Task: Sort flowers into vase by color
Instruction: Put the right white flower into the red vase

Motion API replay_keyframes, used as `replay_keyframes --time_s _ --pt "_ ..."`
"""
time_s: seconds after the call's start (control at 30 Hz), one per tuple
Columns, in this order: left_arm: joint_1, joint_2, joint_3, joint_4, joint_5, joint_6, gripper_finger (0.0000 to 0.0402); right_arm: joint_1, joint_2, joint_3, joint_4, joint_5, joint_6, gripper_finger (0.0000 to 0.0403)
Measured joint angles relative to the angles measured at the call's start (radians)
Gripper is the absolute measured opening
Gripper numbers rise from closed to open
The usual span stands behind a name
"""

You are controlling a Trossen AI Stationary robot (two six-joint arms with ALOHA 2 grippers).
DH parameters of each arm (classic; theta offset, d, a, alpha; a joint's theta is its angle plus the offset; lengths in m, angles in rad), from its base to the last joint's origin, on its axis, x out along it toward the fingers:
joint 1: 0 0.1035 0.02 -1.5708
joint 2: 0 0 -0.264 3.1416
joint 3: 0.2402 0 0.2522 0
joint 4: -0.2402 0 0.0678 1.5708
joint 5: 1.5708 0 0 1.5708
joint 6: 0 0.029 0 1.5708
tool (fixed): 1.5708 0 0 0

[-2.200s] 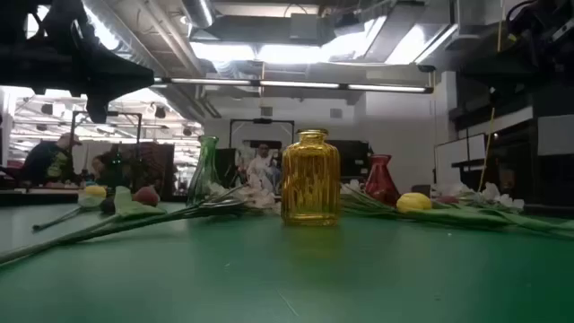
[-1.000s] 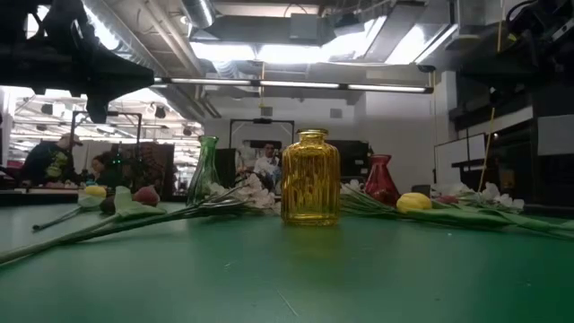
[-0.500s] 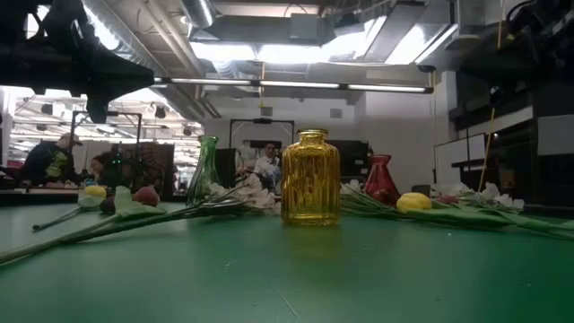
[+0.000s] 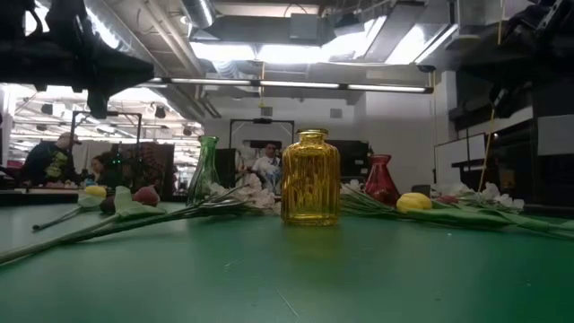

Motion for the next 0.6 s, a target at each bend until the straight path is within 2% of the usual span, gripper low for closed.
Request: replay_keyframes --time_s 0.07,0.2,0.33,0.5,0.6 --pt "0.0 0.0 0.0 0.0 -0.028 0.021 0.0061 0.0 0.0 0.0 0.012 0.002 0.0 0.0024" --pt "0.0 0.0 0.0 -0.006 -0.032 -0.048 0.0061 0.0 0.0 0.0 0.036 -0.013 -0.012 0.0024" --pt "0.001 0.0 -0.002 -0.021 -0.036 -0.038 0.0061 0.0 0.005 0.0 0.022 -0.008 -0.079 0.0024" --pt "0.001 0.0 -0.002 -0.018 -0.057 0.026 0.0061 0.0 0.066 0.001 -0.022 0.133 -0.052 0.0024" --pt "0.001 0.0 -0.002 -0.025 -0.058 -0.003 0.0061 0.0 0.158 0.036 -0.165 0.224 0.003 0.0024"
